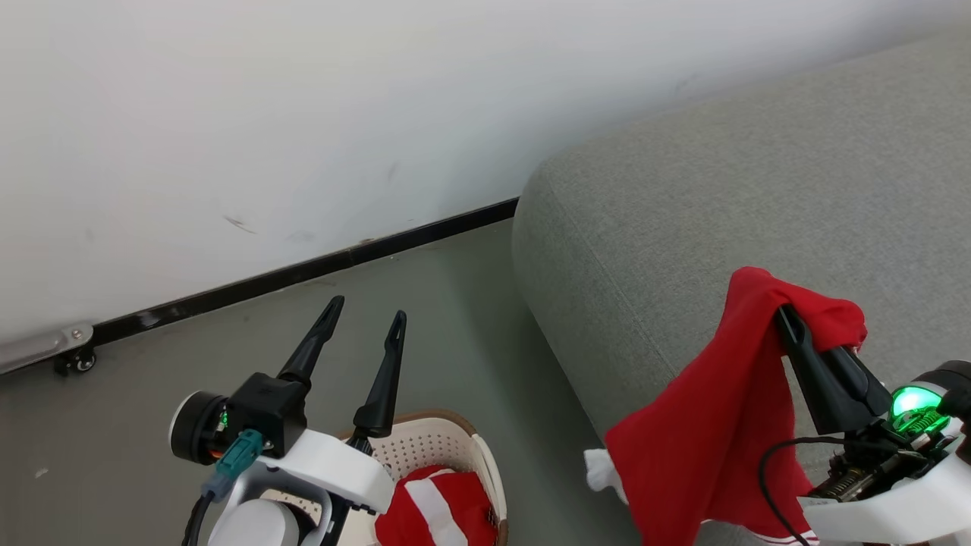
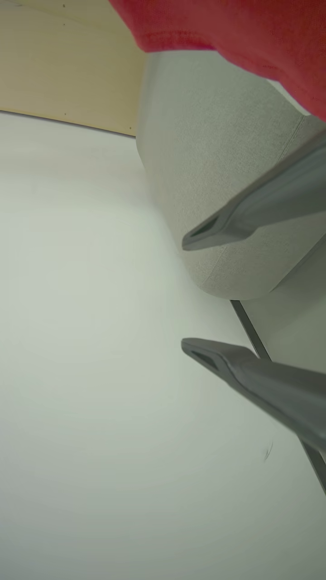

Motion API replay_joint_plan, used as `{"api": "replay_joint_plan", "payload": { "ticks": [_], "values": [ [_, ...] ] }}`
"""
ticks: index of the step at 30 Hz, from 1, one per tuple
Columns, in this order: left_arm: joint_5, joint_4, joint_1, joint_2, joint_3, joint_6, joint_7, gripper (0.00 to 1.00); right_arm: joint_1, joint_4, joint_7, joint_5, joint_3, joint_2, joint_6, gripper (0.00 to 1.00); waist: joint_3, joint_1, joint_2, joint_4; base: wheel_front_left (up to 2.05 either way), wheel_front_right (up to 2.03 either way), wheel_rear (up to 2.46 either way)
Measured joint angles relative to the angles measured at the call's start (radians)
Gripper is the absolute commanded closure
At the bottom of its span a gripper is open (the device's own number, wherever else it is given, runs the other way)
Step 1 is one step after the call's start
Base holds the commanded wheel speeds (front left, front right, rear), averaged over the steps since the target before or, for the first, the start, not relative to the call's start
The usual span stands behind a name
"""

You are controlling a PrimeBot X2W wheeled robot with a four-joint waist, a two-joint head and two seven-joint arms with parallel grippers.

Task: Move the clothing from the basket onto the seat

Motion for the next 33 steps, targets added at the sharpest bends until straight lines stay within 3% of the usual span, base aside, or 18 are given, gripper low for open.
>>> {"api": "replay_joint_plan", "payload": {
  "ticks": [12, 23, 33],
  "values": [
    [-0.004, -0.001, 0.0, 0.012, 0.043, 0.032, -0.013, 0.0, -0.02, -0.028, 0.019, -0.012, -0.012, -0.002, 0.0, 1.0, 0.015, 0.0, 0.0, -0.087, 0.0, 0.0, 0.0],
    [0.0, -0.057, 0.002, 0.049, 0.101, 0.082, -0.014, 0.0, -0.36, -0.001, 0.103, 0.047, -0.083, -0.068, 0.0, 1.0, 0.057, 0.0, 0.0, -0.13, 0.0, 0.0, 0.0],
    [0.029, -0.152, 0.004, 0.086, 0.138, 0.123, -0.012, 0.0, -0.633, 0.152, 0.2, 0.095, -0.152, -0.072, 0.0, 1.0, 0.107, 0.0, 0.0001, -0.118, 0.0, 0.0, 0.0]
  ]
}}
